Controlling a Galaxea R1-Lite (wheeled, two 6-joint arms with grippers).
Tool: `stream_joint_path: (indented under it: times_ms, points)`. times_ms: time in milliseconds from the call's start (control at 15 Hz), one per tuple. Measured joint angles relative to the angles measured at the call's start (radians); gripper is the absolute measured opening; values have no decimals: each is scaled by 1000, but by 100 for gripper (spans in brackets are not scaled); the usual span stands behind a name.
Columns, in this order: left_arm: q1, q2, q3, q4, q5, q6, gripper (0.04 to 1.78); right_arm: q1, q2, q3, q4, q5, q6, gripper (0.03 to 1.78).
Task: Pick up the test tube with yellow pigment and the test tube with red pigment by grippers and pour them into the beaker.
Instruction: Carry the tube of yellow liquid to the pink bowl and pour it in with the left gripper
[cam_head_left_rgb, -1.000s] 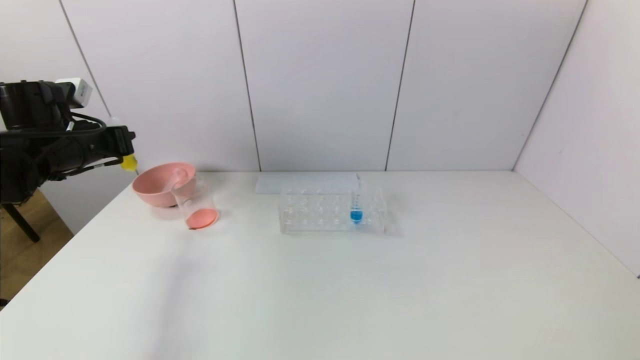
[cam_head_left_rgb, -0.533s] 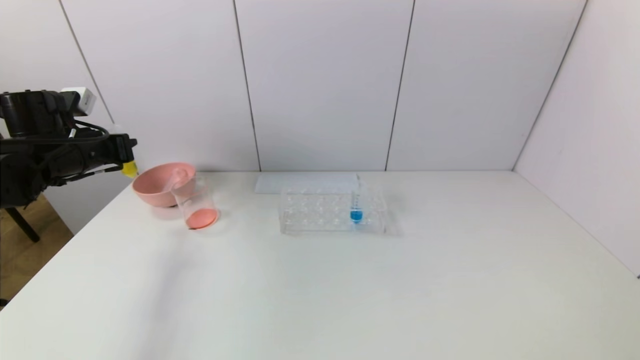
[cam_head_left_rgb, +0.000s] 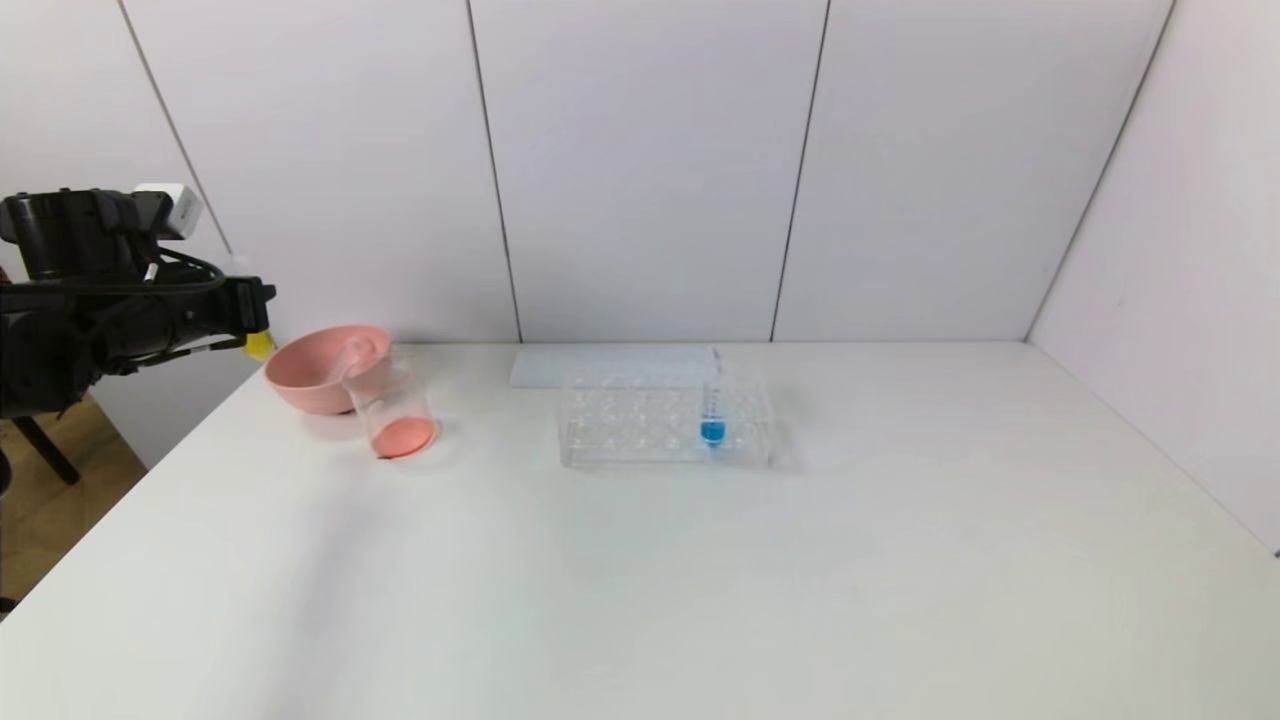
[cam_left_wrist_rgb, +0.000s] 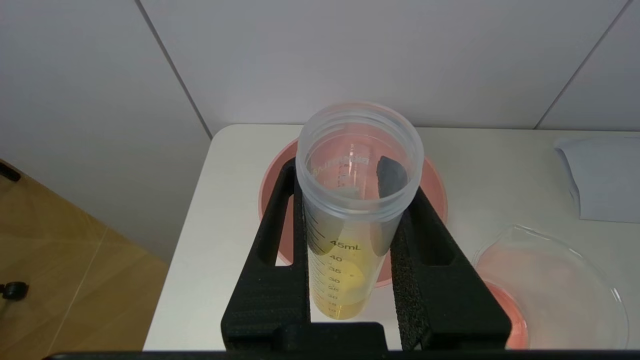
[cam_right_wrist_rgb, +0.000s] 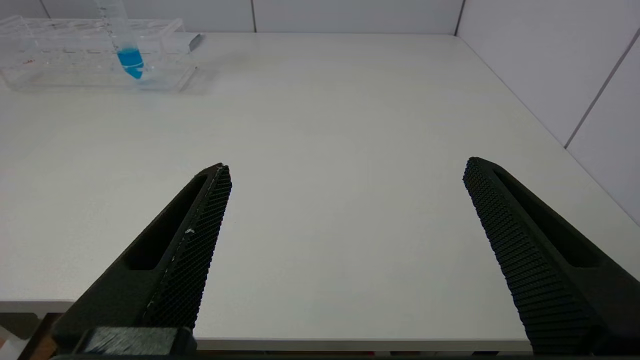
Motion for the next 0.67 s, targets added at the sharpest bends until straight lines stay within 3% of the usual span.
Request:
stream_joint_path:
  times_ms: [667]
  points:
    - [3, 88, -8, -103, -139, 4, 47, 0, 0, 0, 0, 0, 0, 170]
